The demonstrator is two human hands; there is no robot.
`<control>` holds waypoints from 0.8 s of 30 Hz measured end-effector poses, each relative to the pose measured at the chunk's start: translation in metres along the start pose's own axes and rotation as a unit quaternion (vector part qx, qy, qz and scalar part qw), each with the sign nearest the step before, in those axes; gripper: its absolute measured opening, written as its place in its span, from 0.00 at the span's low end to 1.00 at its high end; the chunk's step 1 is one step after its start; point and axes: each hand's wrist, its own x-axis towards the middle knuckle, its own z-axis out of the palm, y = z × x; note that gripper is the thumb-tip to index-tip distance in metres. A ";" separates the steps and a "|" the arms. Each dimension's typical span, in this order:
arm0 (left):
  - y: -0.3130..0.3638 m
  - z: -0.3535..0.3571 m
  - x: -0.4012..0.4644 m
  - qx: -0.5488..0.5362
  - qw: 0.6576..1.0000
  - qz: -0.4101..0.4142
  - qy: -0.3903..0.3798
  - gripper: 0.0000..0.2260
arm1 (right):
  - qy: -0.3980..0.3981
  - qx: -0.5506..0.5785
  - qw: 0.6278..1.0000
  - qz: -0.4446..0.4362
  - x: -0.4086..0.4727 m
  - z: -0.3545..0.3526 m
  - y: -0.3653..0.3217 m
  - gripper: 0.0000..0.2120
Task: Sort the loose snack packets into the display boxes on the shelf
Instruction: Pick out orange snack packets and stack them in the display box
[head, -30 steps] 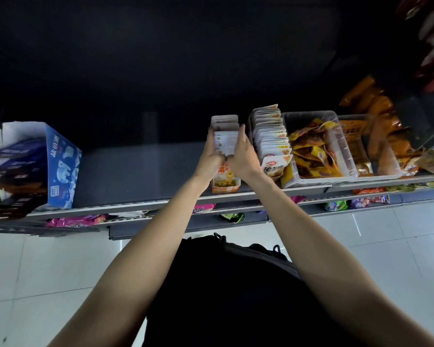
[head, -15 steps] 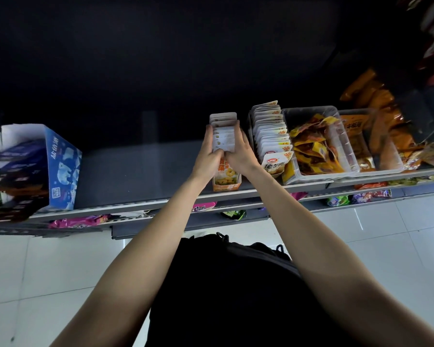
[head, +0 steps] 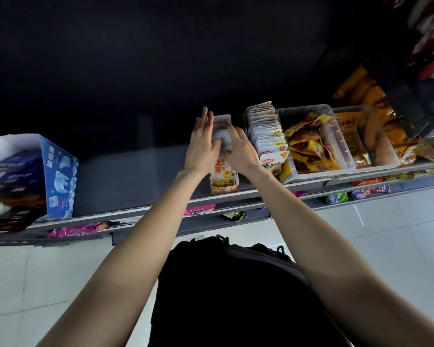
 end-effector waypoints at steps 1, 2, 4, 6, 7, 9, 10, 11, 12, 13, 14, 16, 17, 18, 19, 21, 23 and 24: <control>-0.002 0.001 0.003 0.045 0.999 0.008 -0.018 0.25 | -0.003 0.003 1.000 0.001 0.000 -0.001 0.000 0.34; -0.003 0.003 0.005 0.086 0.996 0.014 -0.032 0.24 | -0.006 0.007 1.000 0.004 0.001 -0.002 0.001 0.34; -0.006 0.003 0.006 0.139 0.989 0.029 -0.038 0.23 | -0.008 0.012 1.000 0.013 0.002 -0.002 0.000 0.37; -0.007 0.002 0.004 0.153 0.986 0.049 -0.031 0.23 | -0.006 0.014 1.000 0.014 0.004 -0.002 -0.003 0.39; -0.007 0.001 0.002 0.147 0.987 0.057 -0.031 0.23 | -0.006 0.015 1.000 0.010 0.004 -0.002 -0.004 0.39; -0.007 -0.002 -0.001 0.124 0.990 0.060 -0.036 0.23 | -0.004 0.008 1.000 0.003 0.005 -0.002 -0.008 0.38; -0.008 -0.004 -0.002 0.115 0.991 0.057 -0.039 0.23 | 0.002 0.002 1.000 0.003 0.004 -0.003 -0.008 0.37; -0.009 -0.006 -0.002 0.113 0.991 0.056 -0.041 0.23 | 0.010 -0.005 1.000 0.005 0.004 -0.003 -0.008 0.36; -0.011 -0.007 -0.001 0.122 0.990 0.058 -0.042 0.23 | 0.013 -0.009 1.000 0.004 0.004 -0.004 -0.008 0.36; -0.013 -0.007 0.001 0.134 0.988 0.059 -0.044 0.23 | 0.010 -0.012 1.000 0.003 0.004 -0.004 -0.008 0.35; -0.014 -0.007 0.003 0.139 0.988 0.057 -0.047 0.23 | 0.003 -0.011 1.000 0.003 0.005 -0.005 -0.008 0.36; -0.011 -0.007 0.006 0.100 0.993 0.045 -0.052 0.24 | -0.008 0.002 1.000 0.016 0.007 -0.005 -0.008 0.37; -0.008 -0.007 0.005 0.057 0.996 0.035 -0.053 0.25 | -0.009 0.014 1.000 0.025 0.006 -0.006 -0.009 0.38; -0.005 -0.008 0.002 0.010 0.998 0.022 -0.053 0.26 | -0.008 0.025 0.999 0.030 0.003 -0.006 -0.009 0.38; -0.003 -0.008 -0.002 -0.036 0.998 0.001 -0.049 0.28 | -0.005 0.035 0.999 0.034 -0.002 -0.005 -0.008 0.39; -0.003 -0.008 -0.013 -0.124 0.988 -0.083 -0.035 0.28 | 0.004 0.051 0.998 0.046 -0.017 -0.002 -0.004 0.38; -0.007 -0.006 -0.026 -0.204 0.961 -0.183 -0.028 0.27 | 0.011 0.061 0.996 0.065 -0.034 0.005 0.005 0.38; -0.008 -0.004 -0.033 -0.221 0.952 -0.208 -0.041 0.27 | 0.005 0.063 0.995 0.076 -0.040 0.009 0.009 0.37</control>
